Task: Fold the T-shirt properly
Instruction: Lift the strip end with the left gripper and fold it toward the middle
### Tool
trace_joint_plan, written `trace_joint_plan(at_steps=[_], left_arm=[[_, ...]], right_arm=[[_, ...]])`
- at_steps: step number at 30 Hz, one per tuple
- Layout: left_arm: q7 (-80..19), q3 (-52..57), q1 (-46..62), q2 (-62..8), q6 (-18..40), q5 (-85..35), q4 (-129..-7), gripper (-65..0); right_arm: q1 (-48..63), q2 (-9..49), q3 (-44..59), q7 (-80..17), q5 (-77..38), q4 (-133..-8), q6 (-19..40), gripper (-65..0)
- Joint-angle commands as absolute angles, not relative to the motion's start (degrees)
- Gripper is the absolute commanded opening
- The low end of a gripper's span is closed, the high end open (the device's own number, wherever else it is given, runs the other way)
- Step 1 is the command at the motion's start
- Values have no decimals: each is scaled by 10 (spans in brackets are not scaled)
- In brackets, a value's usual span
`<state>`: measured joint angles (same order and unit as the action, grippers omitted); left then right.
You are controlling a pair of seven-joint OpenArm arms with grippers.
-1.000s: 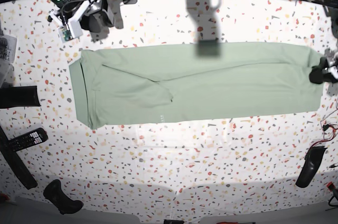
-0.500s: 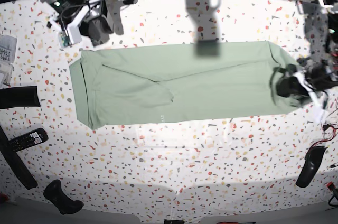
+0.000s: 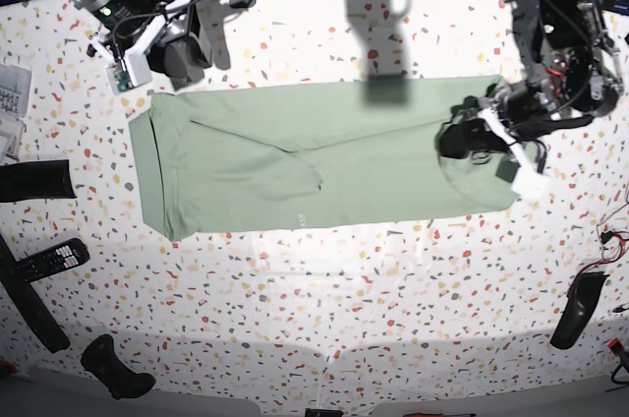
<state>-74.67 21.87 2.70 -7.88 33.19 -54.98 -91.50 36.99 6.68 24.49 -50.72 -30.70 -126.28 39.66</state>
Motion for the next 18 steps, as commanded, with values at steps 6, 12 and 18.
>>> trace_joint_plan(at_steps=[6, 12, 18], left_arm=[[-737, 220, 19, -46, 344, -558, -925, -650], [-737, 208, 23, -44, 345, -535, -925, -650], [-745, 178, 45, -50, 346, -540, -925, -650]], right_arm=[[370, 70, 247, -498, -320, -1274, 400, -428], [370, 70, 247, -498, -320, -1274, 400, -428], [370, 70, 247, -498, -320, -1274, 400, -428]])
